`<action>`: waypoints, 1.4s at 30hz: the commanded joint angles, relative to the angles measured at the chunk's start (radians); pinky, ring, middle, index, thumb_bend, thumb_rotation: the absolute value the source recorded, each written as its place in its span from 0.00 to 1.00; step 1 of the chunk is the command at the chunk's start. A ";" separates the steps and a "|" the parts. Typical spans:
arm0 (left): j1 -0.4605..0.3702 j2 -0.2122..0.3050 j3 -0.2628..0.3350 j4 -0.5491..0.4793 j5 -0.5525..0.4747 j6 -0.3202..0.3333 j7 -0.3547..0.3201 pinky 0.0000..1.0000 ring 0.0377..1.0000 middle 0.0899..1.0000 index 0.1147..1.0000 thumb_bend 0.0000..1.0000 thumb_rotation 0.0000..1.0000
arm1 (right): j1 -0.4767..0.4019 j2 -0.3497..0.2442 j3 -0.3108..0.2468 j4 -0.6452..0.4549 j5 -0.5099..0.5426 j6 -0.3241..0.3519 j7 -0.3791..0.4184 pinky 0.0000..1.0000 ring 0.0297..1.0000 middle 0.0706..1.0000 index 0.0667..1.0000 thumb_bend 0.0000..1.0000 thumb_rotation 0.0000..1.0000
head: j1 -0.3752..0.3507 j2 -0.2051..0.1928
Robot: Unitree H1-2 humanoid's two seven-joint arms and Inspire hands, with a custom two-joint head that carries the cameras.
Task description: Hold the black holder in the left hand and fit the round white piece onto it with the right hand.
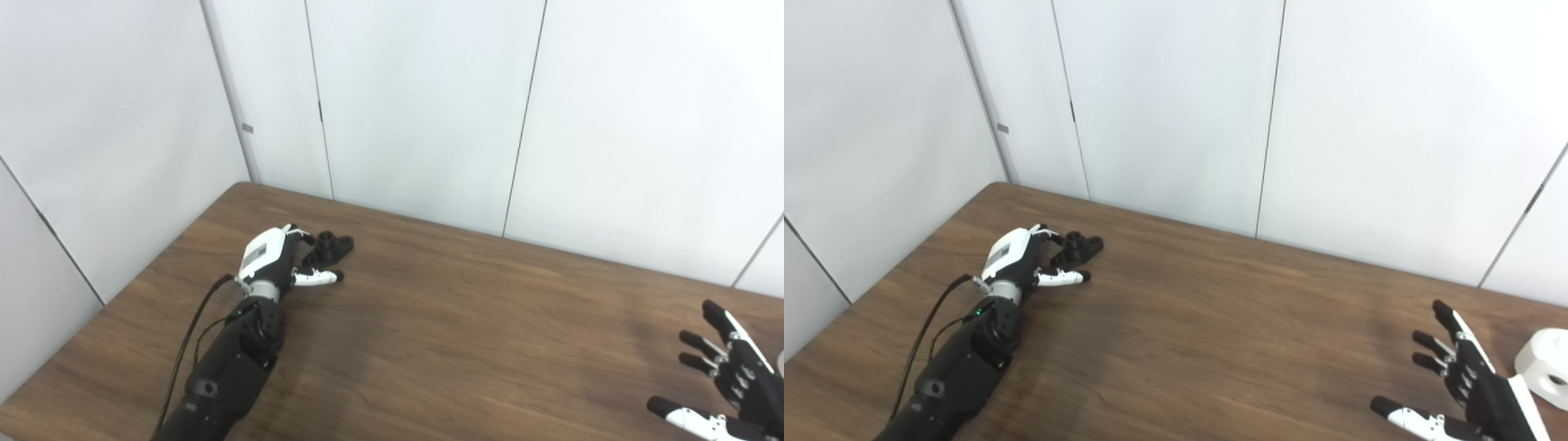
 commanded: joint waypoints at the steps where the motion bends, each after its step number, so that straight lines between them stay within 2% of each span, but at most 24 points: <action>1: -0.018 0.007 -0.004 0.013 -0.002 0.007 0.005 0.94 0.99 0.95 0.70 0.81 0.29 | -0.020 -0.010 -0.009 -0.038 0.010 -0.013 0.001 0.81 0.88 0.98 0.94 0.61 0.00 | 0.000 0.002; 11: -0.013 0.015 -0.054 0.051 0.061 0.038 0.041 0.91 0.98 0.94 0.69 0.82 0.30 | -0.015 -0.012 -0.010 -0.044 0.014 -0.012 0.004 0.81 0.88 0.98 0.95 0.60 0.00 | 0.004 0.011; 16: -0.012 0.011 -0.060 0.064 0.059 0.047 0.048 0.92 0.99 0.95 0.72 0.81 0.30 | -0.013 -0.015 -0.010 -0.056 0.012 0.001 0.005 0.84 0.89 0.99 0.96 0.59 0.00 | 0.004 0.013; 22: -0.017 -0.001 -0.057 0.089 0.049 0.052 0.062 0.91 0.98 0.95 0.71 0.79 0.29 | -0.013 -0.021 -0.011 -0.047 0.009 -0.013 0.004 0.82 0.87 0.98 0.95 0.60 0.00 | 0.003 0.018; 25: -0.019 -0.012 -0.048 0.094 0.034 0.047 0.067 0.90 0.97 0.93 0.66 0.79 0.25 | -0.012 -0.023 -0.012 -0.049 0.010 -0.009 0.004 0.82 0.87 0.98 0.95 0.59 0.00 | 0.000 0.019; 26: -0.018 -0.022 -0.041 0.093 0.022 0.046 0.068 0.92 0.97 0.92 0.61 0.78 0.20 | -0.012 -0.024 -0.012 -0.047 0.012 -0.011 0.005 0.83 0.88 0.99 0.95 0.58 0.00 | 0.000 0.019; 27: -0.018 -0.028 -0.037 0.093 0.014 0.045 0.067 0.94 0.97 0.92 0.52 0.65 0.14 | -0.013 -0.024 -0.012 -0.046 0.013 -0.011 0.006 0.83 0.88 0.99 0.95 0.58 0.00 | 0.001 0.021; 28: -0.018 -0.038 -0.034 0.099 0.008 0.039 0.073 0.95 0.97 0.91 0.46 0.58 0.09 | -0.014 -0.024 -0.012 -0.044 0.014 -0.011 0.007 0.83 0.88 0.99 0.95 0.57 0.00 | 0.002 0.022; 29: -0.019 -0.044 -0.034 0.104 0.005 0.034 0.079 0.95 0.96 0.90 0.44 0.55 0.08 | -0.015 -0.024 -0.013 -0.043 0.015 -0.012 0.007 0.82 0.87 0.99 0.95 0.58 0.00 | 0.004 0.023; 34: -0.018 -0.075 -0.044 0.128 -0.005 0.001 0.127 0.95 0.93 0.86 0.42 0.52 0.06 | -0.013 -0.025 -0.009 -0.042 0.009 -0.019 0.006 0.80 0.86 0.98 0.94 0.57 0.00 | 0.004 0.023; 42: -0.017 -0.100 -0.051 0.129 -0.017 -0.046 0.172 0.97 0.92 0.85 0.42 0.52 0.05 | -0.017 -0.021 -0.010 -0.037 0.013 -0.019 0.004 0.80 0.86 0.98 0.95 0.55 0.00 | 0.002 0.022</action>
